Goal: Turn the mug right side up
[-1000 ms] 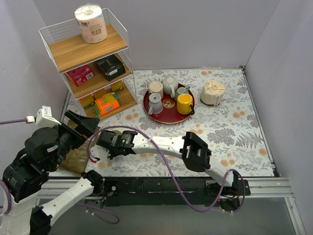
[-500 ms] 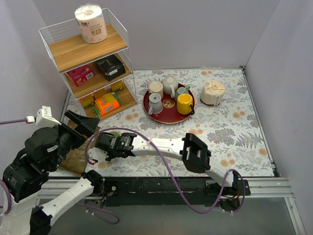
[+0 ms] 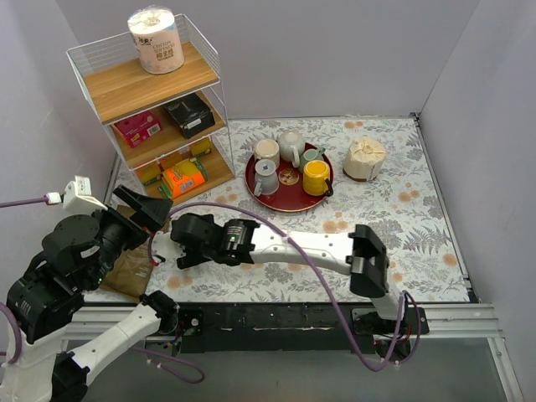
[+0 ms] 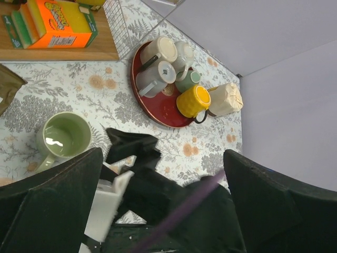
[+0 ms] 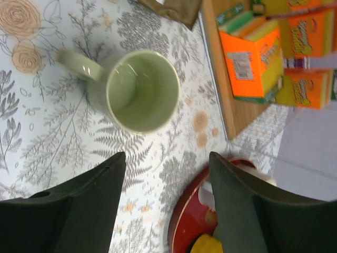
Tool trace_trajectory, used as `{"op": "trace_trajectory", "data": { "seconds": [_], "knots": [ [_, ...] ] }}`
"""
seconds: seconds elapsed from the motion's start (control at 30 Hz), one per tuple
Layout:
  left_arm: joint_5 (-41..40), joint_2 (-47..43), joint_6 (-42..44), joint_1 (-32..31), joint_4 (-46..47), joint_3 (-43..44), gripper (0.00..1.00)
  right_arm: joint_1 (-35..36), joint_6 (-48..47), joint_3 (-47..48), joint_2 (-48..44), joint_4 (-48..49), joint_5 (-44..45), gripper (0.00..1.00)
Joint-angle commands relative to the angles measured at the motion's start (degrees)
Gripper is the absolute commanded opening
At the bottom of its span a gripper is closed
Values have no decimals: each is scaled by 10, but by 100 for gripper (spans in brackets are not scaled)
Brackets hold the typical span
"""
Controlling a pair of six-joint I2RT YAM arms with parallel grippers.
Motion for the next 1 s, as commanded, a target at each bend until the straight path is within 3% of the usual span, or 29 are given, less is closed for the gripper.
{"op": "trace_trajectory", "data": {
  "seconds": [0.0, 0.1, 0.23, 0.3, 0.43, 0.67, 0.83, 0.97],
  "knots": [
    [7, 29, 53, -1, 49, -8, 98, 1, 68, -94, -121, 90, 48, 73],
    [14, 42, 74, -1, 83, -19, 98, -10, 158, -164, -176, 99, 47, 75],
    [42, 58, 102, -1, 135, -52, 98, -53, 324, -247, -246, 89, 19, 87],
    [69, 72, 122, 0, 180, -72, 98, -89, 372, -312, -290, 95, 16, 89],
    [140, 135, 154, -1, 252, -120, 98, -136, 507, -415, -376, 112, 124, 98],
    [203, 289, 204, 0, 383, -191, 98, -243, 630, -539, -553, 147, 56, 98],
    [206, 380, 246, 0, 489, -225, 98, -288, 672, -526, -574, 84, 22, 93],
    [199, 473, 270, 2, 536, -208, 90, -307, 691, -526, -583, 63, -2, 91]
  ]
}}
